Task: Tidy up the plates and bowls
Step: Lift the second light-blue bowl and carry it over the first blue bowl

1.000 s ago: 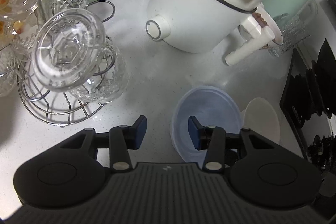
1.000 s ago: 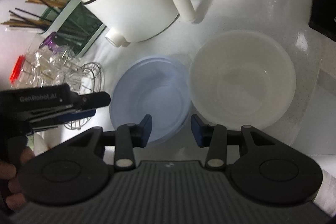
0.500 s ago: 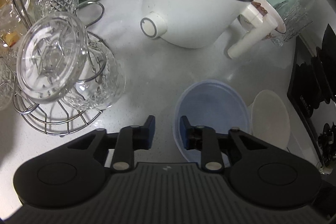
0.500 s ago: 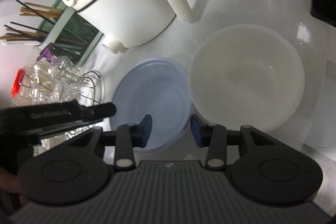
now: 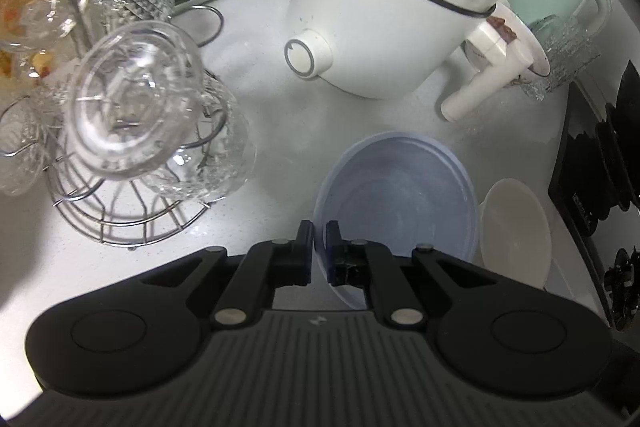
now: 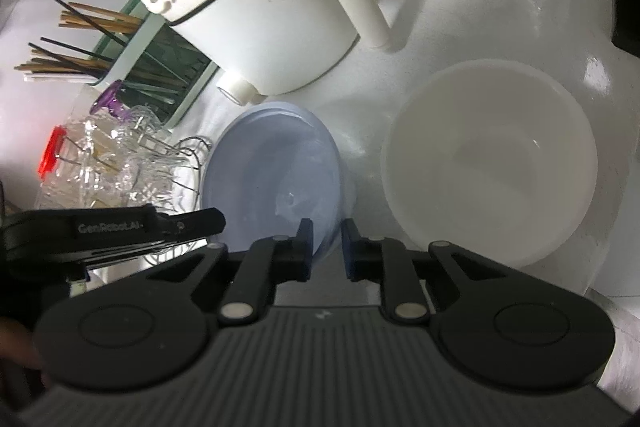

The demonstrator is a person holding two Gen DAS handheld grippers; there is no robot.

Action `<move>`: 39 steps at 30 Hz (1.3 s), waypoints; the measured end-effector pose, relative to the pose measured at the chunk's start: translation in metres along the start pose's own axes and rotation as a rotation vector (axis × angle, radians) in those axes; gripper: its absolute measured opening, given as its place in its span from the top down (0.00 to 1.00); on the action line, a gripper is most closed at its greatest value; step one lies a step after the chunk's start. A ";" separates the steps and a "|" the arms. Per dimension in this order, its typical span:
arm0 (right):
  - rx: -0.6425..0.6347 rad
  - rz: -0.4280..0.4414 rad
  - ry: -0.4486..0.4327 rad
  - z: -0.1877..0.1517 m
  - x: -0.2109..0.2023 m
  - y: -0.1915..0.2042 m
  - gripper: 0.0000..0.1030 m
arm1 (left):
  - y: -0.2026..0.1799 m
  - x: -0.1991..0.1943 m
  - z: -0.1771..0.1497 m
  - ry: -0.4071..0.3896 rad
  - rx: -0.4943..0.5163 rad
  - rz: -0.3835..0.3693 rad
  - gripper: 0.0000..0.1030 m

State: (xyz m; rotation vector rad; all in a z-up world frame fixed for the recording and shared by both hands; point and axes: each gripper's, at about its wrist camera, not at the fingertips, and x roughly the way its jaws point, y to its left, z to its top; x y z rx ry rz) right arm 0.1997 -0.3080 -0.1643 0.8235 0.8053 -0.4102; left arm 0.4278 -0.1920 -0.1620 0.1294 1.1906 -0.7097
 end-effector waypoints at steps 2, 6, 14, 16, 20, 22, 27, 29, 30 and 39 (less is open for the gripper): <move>-0.012 0.007 -0.001 0.000 -0.003 0.003 0.83 | 0.001 -0.006 -0.002 -0.006 -0.010 0.001 0.93; -0.031 0.021 0.001 0.001 -0.011 0.006 0.83 | 0.004 -0.021 -0.007 -0.022 -0.047 -0.002 0.93; -0.084 0.036 0.009 0.000 -0.035 0.014 0.83 | -0.003 -0.053 -0.026 -0.057 -0.094 0.012 0.93; -0.096 0.037 0.008 -0.001 -0.041 0.014 0.83 | -0.007 -0.059 -0.032 -0.064 -0.107 0.012 0.93; -0.109 0.047 0.013 -0.001 -0.051 0.011 0.83 | -0.012 -0.068 -0.042 -0.083 -0.136 0.008 0.93; -0.120 0.054 0.014 -0.002 -0.056 0.010 0.83 | -0.016 -0.073 -0.048 -0.094 -0.150 0.010 0.93; -0.154 0.068 0.023 -0.002 -0.067 0.009 0.83 | -0.023 -0.088 -0.061 -0.115 -0.199 0.013 0.92; -0.181 0.074 0.026 0.000 -0.073 0.011 0.83 | -0.025 -0.095 -0.065 -0.131 -0.215 0.005 0.92; -0.199 0.077 0.022 0.001 -0.076 0.011 0.83 | -0.025 -0.098 -0.067 -0.136 -0.230 0.000 0.92; -0.289 0.113 0.019 0.006 -0.094 0.020 0.83 | -0.034 -0.127 -0.085 -0.208 -0.294 0.028 0.92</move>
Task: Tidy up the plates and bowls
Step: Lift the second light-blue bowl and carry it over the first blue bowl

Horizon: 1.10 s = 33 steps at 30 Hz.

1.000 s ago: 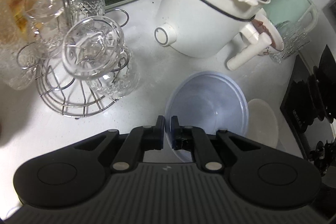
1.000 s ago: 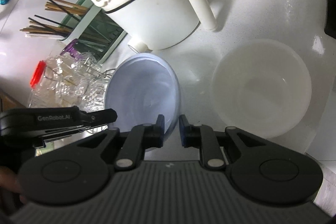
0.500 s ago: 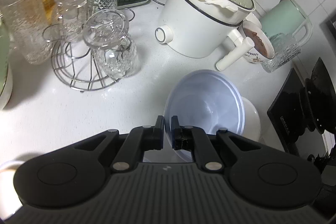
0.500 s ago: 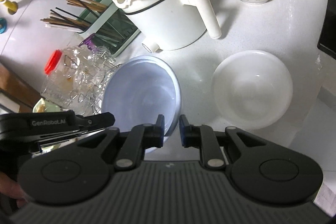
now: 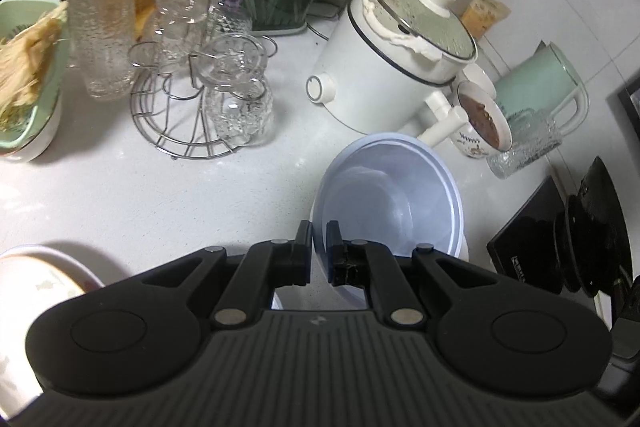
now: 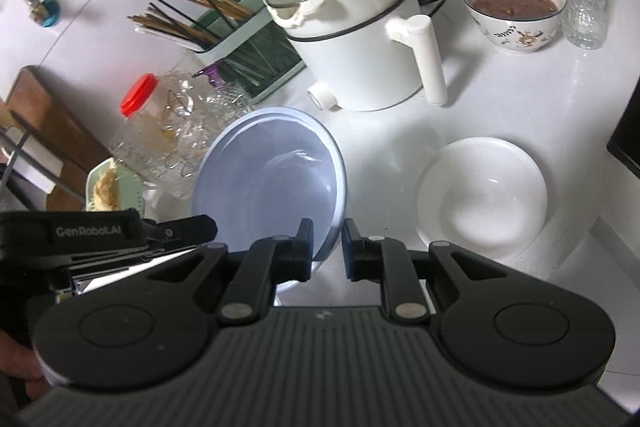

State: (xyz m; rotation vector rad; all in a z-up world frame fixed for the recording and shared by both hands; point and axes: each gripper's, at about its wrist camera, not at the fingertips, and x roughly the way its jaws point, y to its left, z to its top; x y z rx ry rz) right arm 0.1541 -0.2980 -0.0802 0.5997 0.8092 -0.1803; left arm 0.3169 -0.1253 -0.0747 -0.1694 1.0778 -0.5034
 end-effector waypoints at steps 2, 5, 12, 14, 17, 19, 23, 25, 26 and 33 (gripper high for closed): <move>-0.023 0.010 0.006 0.000 -0.002 0.003 0.82 | 0.001 -0.005 -0.004 -0.011 -0.012 0.012 0.92; -0.049 0.031 0.024 -0.002 -0.002 0.006 0.83 | 0.005 -0.014 -0.012 -0.033 -0.041 0.032 0.92; -0.114 0.093 0.065 -0.002 0.003 0.019 0.83 | 0.022 -0.036 -0.034 -0.079 -0.145 0.069 0.92; -0.147 0.113 0.075 -0.002 0.005 0.025 0.83 | 0.028 -0.042 -0.038 -0.095 -0.173 0.081 0.92; -0.185 0.136 0.093 -0.005 0.010 0.035 0.83 | 0.036 -0.050 -0.044 -0.112 -0.210 0.108 0.92; -0.212 0.148 0.102 -0.007 0.012 0.041 0.82 | 0.042 -0.053 -0.048 -0.120 -0.233 0.118 0.92; -0.246 0.161 0.142 -0.011 0.019 0.048 0.82 | 0.053 -0.054 -0.057 -0.114 -0.287 0.127 0.92; -0.249 0.162 0.168 -0.013 0.025 0.049 0.81 | 0.056 -0.053 -0.062 -0.107 -0.301 0.133 0.92; -0.251 0.162 0.181 -0.014 0.028 0.049 0.81 | 0.058 -0.052 -0.064 -0.101 -0.309 0.136 0.92; -0.278 0.149 0.256 -0.031 0.043 0.051 0.81 | 0.071 -0.044 -0.079 -0.071 -0.348 0.154 0.92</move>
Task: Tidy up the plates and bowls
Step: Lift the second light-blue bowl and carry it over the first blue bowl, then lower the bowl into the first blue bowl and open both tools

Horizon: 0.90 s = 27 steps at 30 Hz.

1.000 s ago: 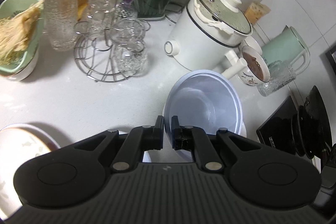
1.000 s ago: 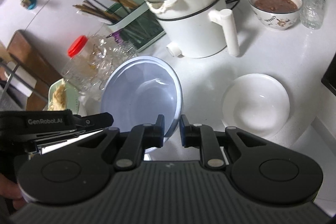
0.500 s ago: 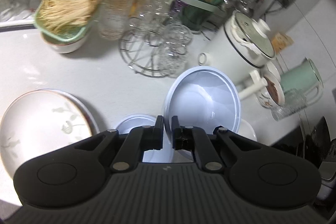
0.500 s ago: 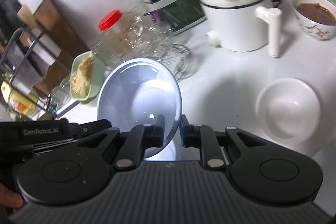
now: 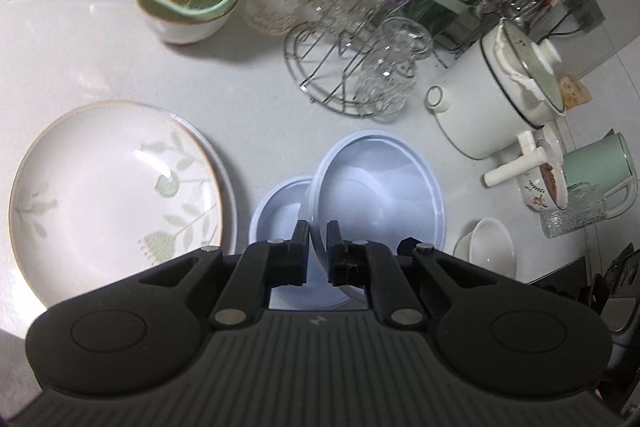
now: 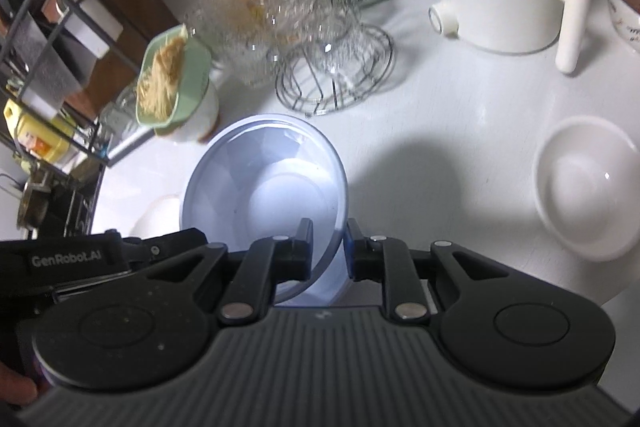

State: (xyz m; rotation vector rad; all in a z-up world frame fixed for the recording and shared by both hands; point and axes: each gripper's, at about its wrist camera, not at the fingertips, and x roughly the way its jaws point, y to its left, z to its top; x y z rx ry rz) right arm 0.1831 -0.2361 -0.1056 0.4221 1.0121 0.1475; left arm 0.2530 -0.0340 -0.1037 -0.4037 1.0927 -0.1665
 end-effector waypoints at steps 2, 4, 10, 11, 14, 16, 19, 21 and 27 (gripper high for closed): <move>-0.001 -0.001 0.020 -0.003 0.005 0.001 0.81 | 0.005 0.003 -0.003 0.007 -0.003 0.008 0.92; -0.001 0.004 0.035 -0.006 0.010 0.002 0.81 | 0.011 0.005 -0.005 0.015 -0.014 0.015 0.92; -0.015 0.010 0.047 -0.009 0.017 0.005 0.81 | 0.017 0.007 -0.007 0.019 -0.026 0.024 0.92; -0.010 0.011 0.047 -0.009 0.017 0.004 0.81 | 0.018 0.008 -0.008 0.023 -0.030 0.023 0.92; -0.001 0.006 0.061 -0.010 0.019 0.002 0.81 | 0.018 0.010 -0.010 0.033 -0.027 0.019 0.92; -0.009 0.002 0.061 -0.010 0.018 0.002 0.81 | 0.019 0.009 -0.009 0.031 -0.026 0.014 0.92; -0.024 0.005 0.054 -0.010 0.014 0.005 0.78 | 0.022 0.001 -0.005 0.016 -0.018 -0.014 0.90; -0.027 0.011 0.052 -0.008 0.011 0.006 0.64 | 0.021 -0.007 -0.002 0.000 0.004 -0.008 0.79; -0.038 0.017 -0.008 -0.006 -0.007 0.007 0.50 | 0.017 -0.025 0.004 -0.035 0.042 -0.012 0.72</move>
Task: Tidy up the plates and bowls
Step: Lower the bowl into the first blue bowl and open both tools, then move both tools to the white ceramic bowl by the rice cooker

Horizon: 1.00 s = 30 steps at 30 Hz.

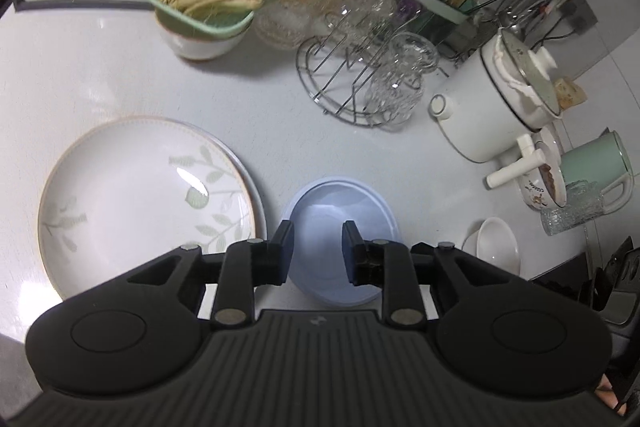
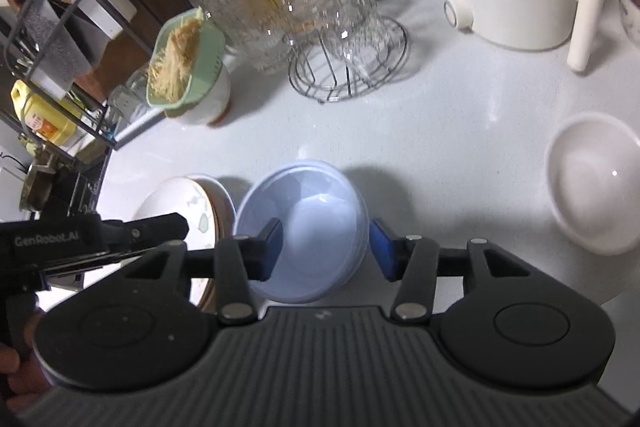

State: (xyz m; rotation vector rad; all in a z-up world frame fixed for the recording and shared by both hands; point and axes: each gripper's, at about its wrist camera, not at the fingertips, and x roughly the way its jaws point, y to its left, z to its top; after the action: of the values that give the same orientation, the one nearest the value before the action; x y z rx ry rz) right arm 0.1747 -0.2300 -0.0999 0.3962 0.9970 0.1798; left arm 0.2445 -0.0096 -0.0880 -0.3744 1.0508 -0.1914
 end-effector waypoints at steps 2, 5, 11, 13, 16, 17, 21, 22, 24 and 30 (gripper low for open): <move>-0.008 -0.003 -0.029 0.002 -0.008 0.001 0.50 | -0.004 -0.005 0.003 -0.009 0.019 -0.007 0.72; -0.022 -0.011 -0.079 0.004 -0.020 0.002 0.50 | -0.012 -0.014 0.006 -0.025 0.051 -0.015 0.72; -0.047 -0.026 -0.167 0.007 -0.044 0.005 0.50 | -0.030 -0.037 0.010 -0.065 0.127 -0.027 0.69; -0.054 -0.037 -0.199 0.006 -0.053 0.005 0.50 | -0.036 -0.041 0.009 -0.075 0.157 -0.030 0.68; -0.064 -0.063 -0.247 0.004 -0.066 0.003 0.50 | -0.042 -0.042 0.007 -0.092 0.186 -0.044 0.59; -0.064 -0.074 -0.261 0.003 -0.069 0.002 0.50 | -0.044 -0.042 0.006 -0.096 0.193 -0.037 0.55; -0.098 -0.152 -0.314 -0.009 -0.079 -0.001 0.50 | -0.053 -0.037 -0.001 -0.106 0.226 -0.016 0.44; -0.097 -0.160 -0.317 -0.012 -0.081 -0.003 0.50 | -0.055 -0.036 -0.003 -0.107 0.233 -0.018 0.44; -0.080 -0.167 -0.326 -0.018 -0.086 -0.009 0.50 | -0.060 -0.037 -0.007 -0.114 0.245 -0.024 0.39; -0.018 -0.201 -0.356 -0.034 -0.099 -0.027 0.50 | -0.079 -0.037 -0.022 -0.128 0.306 -0.018 0.30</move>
State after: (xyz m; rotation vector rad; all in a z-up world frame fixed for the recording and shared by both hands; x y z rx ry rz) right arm 0.0920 -0.2788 -0.0496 0.2966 0.6782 -0.0625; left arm 0.2087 -0.0743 -0.0374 -0.1178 0.8759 -0.3352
